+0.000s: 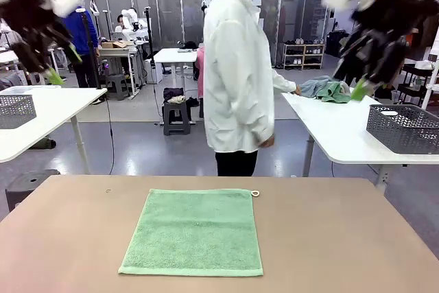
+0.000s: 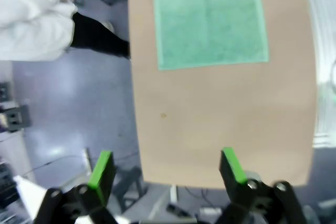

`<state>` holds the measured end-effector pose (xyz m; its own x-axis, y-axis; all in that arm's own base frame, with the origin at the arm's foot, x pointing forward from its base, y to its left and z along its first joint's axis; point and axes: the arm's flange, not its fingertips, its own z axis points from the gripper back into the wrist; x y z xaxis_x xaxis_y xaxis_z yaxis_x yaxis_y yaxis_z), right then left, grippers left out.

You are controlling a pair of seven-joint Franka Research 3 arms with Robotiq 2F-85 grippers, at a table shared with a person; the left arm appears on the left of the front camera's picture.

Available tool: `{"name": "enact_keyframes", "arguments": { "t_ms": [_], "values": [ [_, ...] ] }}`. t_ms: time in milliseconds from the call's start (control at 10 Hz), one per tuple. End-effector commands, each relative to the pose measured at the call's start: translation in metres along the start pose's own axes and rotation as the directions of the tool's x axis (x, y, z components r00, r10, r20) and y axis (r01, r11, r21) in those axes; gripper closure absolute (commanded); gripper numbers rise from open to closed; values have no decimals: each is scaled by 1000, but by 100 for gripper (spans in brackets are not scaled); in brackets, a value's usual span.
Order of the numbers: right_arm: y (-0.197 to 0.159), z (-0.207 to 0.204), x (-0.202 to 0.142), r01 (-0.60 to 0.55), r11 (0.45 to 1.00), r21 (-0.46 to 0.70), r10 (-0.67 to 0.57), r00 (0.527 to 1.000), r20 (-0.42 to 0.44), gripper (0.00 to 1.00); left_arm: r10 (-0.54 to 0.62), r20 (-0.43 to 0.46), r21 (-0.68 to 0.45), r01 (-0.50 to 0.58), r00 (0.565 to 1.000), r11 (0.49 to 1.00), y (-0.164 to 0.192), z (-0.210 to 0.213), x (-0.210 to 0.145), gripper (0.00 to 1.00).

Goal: Fold the towels and place them in the basket.
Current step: When a person lays out a Towel with hook on the table, fold it in half twice.

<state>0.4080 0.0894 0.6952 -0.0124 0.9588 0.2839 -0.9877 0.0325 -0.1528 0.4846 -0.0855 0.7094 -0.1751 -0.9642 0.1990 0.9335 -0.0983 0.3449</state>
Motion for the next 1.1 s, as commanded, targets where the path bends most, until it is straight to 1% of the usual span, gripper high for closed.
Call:
{"name": "enact_keyframes", "arguments": {
  "t_ms": [0, 100, 200, 300, 400, 500, 900, 1000],
  "values": [
    [10, -34, 11, 109, 993, -49, -115, 979, -166, 0, 1, -159, -43, -8, 987, 999, -11, -34, 12, 0],
    [16, -45, 19, 138, 986, -95, -154, 969, -193, 0, 7, -204, -55, -18, 979, 998, -18, -47, 20, 0],
    [16, -52, 21, 167, 978, -122, -190, 959, -209, 0, 2, -221, -54, -15, 975, 998, -22, -56, 23, 0],
    [15, -60, 24, 194, 974, -115, -215, 952, -218, 0, 18, -230, -55, -32, 973, 998, -25, -66, 22, 0],
    [14, -63, 28, 208, 972, -106, -228, 945, -234, 0, 70, -256, -63, -88, 964, 994, -27, -68, 21, 0],
    [12, -57, 26, 139, 986, -96, -157, 965, -212, 0, -15, -213, -88, -4, 977, 996, -18, -66, 26, 0],
    [12, -57, 26, 139, 986, -96, -157, 965, -212, 0, -15, -213, -88, -4, 977, 996, -18, -66, 26, 0],
    [13, -59, 28, 154, 984, -91, -170, 964, -203, 0, -1, -219, -88, -19, 976, 996, -20, -69, 29, 0]
  ]
}}
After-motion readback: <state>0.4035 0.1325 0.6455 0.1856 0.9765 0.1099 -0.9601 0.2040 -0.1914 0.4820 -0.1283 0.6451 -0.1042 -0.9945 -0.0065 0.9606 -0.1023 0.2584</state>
